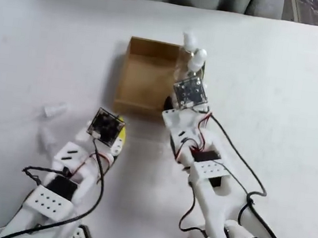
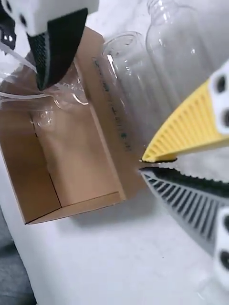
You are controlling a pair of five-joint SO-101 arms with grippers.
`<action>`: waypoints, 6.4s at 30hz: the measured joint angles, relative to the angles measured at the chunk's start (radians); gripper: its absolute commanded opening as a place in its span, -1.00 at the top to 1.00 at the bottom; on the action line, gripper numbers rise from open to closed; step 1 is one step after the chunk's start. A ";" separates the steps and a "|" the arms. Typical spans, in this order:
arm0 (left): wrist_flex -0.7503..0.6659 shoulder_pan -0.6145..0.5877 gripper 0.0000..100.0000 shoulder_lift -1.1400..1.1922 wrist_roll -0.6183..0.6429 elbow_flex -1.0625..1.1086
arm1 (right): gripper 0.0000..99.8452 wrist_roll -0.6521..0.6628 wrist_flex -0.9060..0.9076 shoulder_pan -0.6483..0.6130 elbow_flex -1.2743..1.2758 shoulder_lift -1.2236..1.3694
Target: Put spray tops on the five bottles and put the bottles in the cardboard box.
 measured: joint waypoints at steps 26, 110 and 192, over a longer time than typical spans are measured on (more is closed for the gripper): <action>0.000 0.000 0.95 0.000 0.000 0.000 | 0.42 0.005 0.080 -0.002 0.000 0.000; 0.000 -0.365 0.95 0.786 0.109 -0.555 | 0.96 0.491 1.186 -0.195 -0.028 -0.678; 0.755 -0.727 0.62 0.887 -0.436 -1.023 | 0.95 0.224 1.040 0.393 0.400 -1.125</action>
